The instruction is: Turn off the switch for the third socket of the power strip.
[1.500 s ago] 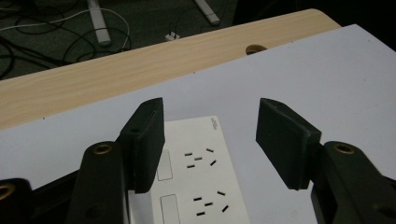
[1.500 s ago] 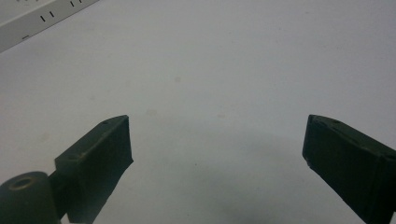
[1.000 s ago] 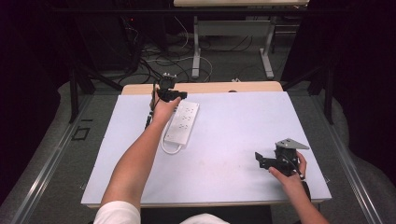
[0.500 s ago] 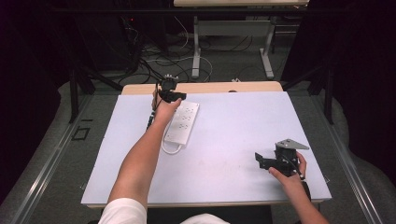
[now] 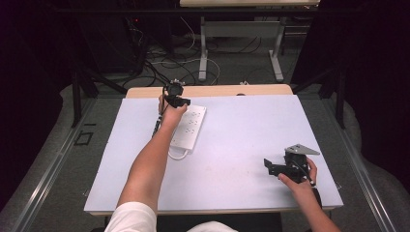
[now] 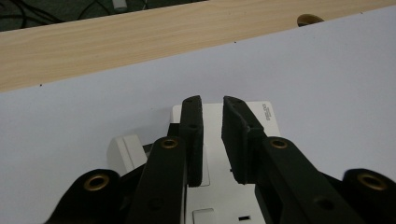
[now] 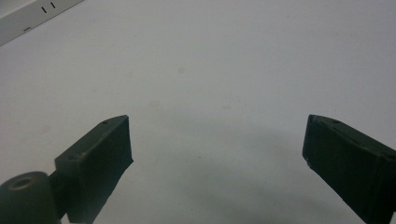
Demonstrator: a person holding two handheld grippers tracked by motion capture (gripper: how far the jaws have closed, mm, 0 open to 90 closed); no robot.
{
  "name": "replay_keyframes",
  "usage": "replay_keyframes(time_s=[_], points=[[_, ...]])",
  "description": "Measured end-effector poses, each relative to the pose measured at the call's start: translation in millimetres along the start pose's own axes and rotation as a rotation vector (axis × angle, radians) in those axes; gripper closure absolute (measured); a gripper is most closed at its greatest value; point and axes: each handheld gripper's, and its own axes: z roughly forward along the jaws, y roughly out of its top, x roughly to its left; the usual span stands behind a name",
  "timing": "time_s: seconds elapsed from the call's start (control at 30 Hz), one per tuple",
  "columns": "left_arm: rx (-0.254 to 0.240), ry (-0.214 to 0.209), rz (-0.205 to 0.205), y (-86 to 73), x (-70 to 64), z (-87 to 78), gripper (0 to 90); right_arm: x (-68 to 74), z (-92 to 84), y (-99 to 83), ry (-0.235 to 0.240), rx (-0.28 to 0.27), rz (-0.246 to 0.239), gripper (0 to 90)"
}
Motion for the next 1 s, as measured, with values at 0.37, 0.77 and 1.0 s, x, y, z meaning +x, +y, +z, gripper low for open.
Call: replay_keyframes(time_s=[0.37, 0.77, 1.0], points=[[0.028, 0.006, -0.027, -3.4, 3.2, 8.8, 86.9, -0.3, -0.3, -0.3, 0.003, 0.000, 0.003, 7.6], [0.065, 0.003, -0.041, -8.2, 4.0, 19.7, 89.9, -0.5, -0.2, -0.4, 0.003, 0.000, 0.000, 7.6], [0.077, 0.006, -0.047, -10.0, 3.7, 24.0, 89.9, -1.0, -0.3, -0.5, 0.003, -0.002, -0.006, 7.7]])
